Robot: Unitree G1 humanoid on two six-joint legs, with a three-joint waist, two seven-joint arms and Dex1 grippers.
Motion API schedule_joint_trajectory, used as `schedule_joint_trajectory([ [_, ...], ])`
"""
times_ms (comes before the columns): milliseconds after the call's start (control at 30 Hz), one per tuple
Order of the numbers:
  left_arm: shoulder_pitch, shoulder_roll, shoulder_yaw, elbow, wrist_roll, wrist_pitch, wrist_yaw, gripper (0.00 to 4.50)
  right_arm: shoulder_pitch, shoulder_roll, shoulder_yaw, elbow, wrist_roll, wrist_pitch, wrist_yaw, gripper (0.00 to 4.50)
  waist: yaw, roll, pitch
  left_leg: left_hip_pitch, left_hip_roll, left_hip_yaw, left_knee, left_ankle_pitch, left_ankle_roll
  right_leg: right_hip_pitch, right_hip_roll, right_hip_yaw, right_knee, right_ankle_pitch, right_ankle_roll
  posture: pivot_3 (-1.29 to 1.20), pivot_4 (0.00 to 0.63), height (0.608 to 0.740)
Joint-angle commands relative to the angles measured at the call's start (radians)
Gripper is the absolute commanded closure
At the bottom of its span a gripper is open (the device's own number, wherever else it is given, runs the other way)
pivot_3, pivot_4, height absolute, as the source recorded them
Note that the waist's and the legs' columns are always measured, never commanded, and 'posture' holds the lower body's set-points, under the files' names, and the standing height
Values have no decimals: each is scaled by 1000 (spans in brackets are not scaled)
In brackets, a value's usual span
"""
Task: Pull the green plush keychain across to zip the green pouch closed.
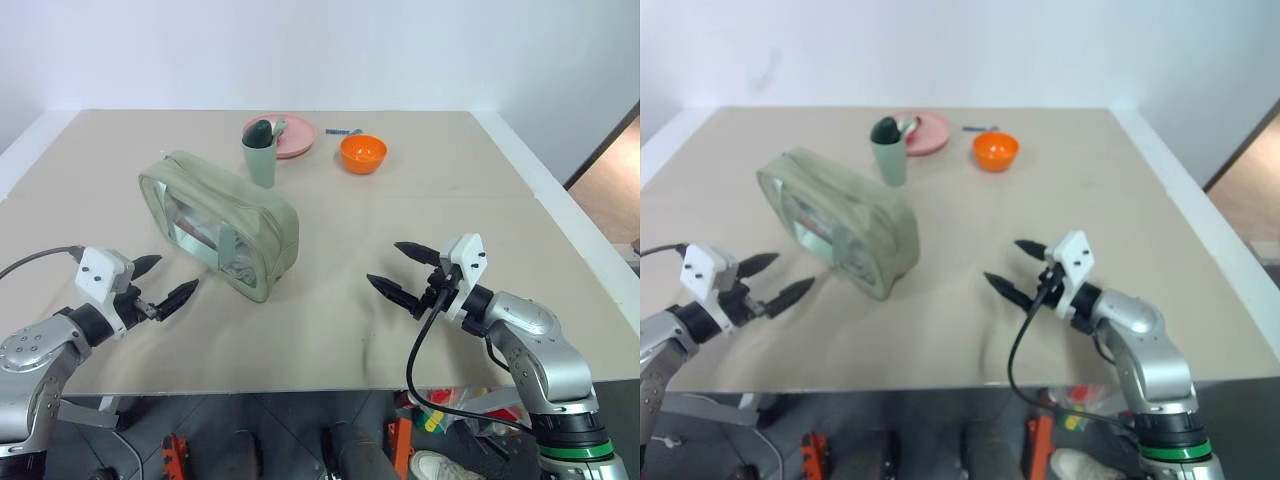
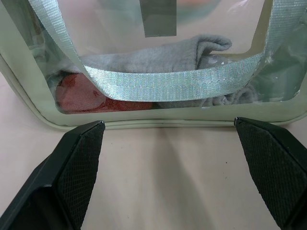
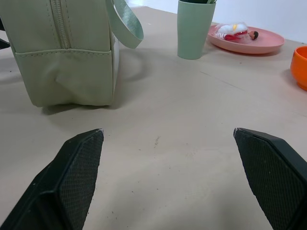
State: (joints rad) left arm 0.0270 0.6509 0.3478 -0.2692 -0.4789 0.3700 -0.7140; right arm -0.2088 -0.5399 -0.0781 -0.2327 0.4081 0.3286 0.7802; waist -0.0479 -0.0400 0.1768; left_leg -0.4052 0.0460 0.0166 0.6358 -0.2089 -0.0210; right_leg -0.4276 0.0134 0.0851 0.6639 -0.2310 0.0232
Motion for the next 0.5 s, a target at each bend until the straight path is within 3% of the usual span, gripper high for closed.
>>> schedule_joint_trajectory([
  [33, -10, 7, 3, -34, 1, -16, 3, 25, -11, -8, -12, -19, 8, -18, 6, 0, 0, 0, 0, 0, 0, 0, 0, 0, 0, 0, 0, 0, 0, 0, 0, 0, 150, 740],
  [500, 3, 30, 33, -114, -143, 42, -81, 25, -48, -1, -18, -68, 107, 103, 15, 0, 0, 0, 0, 0, 0, 0, 0, 0, 0, 0, 0, 0, 0, 0, 0, 0, 150, 740],
])
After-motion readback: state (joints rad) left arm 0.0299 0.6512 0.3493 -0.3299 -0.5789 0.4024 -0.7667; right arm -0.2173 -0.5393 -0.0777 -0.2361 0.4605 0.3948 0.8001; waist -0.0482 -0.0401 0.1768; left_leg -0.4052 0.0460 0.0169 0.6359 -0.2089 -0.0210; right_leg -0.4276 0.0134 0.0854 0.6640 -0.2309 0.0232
